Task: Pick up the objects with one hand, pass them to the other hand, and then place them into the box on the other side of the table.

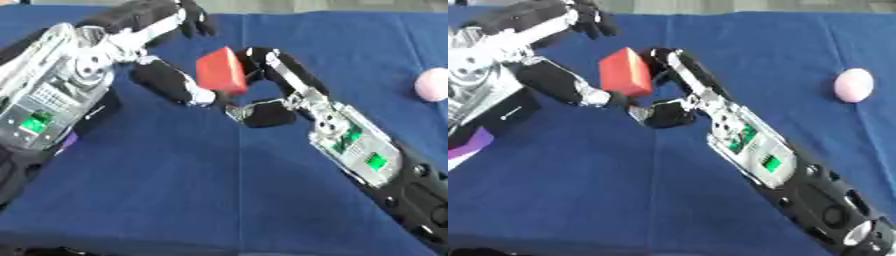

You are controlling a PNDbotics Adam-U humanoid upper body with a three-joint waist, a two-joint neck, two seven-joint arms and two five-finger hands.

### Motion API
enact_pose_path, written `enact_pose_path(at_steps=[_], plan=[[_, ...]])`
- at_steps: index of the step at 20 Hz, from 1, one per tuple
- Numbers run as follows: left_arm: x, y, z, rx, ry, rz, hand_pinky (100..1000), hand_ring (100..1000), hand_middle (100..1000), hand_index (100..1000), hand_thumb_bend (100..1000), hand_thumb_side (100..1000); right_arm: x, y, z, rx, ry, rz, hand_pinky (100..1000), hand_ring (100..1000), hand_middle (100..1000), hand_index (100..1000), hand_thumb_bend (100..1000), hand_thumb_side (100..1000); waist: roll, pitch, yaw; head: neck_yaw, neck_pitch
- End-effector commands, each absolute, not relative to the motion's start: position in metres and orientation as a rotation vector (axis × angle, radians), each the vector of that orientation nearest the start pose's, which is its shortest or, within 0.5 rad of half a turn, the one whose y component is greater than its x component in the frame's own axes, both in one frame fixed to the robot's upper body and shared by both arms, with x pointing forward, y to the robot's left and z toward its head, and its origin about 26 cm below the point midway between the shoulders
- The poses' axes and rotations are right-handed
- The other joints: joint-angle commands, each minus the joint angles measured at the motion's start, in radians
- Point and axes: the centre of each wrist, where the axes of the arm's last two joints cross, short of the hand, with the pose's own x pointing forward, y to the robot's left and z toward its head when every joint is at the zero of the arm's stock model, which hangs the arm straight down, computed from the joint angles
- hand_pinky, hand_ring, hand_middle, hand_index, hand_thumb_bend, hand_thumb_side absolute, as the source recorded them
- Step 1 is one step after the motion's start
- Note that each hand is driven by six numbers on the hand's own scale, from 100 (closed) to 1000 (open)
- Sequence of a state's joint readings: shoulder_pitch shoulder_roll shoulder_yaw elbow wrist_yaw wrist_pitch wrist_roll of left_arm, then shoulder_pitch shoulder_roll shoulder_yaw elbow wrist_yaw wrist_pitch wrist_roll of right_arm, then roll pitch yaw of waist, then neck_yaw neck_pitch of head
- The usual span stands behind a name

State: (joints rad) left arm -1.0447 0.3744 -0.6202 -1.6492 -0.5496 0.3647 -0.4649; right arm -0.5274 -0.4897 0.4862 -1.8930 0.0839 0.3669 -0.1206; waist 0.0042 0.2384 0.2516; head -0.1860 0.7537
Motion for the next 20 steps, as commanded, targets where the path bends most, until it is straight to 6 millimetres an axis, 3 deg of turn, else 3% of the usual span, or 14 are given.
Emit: enact_pose_path(at_steps=[1,20], plan=[[0.346,0.068,0.291,0.609,-1.831,-1.644,840,762,740,816,630,434,0.307,-0.164,0.203,-0.259,-1.957,0.847,694,708,536,603,100,100,0.001,-0.013,-0.002,0.000,-0.005],[0.359,0.057,0.274,0.646,-1.820,-1.628,824,753,724,758,569,371,0.302,-0.161,0.209,-0.252,-1.974,0.871,690,709,538,603,100,100,0.001,-0.005,0.001,0.007,-0.004]])
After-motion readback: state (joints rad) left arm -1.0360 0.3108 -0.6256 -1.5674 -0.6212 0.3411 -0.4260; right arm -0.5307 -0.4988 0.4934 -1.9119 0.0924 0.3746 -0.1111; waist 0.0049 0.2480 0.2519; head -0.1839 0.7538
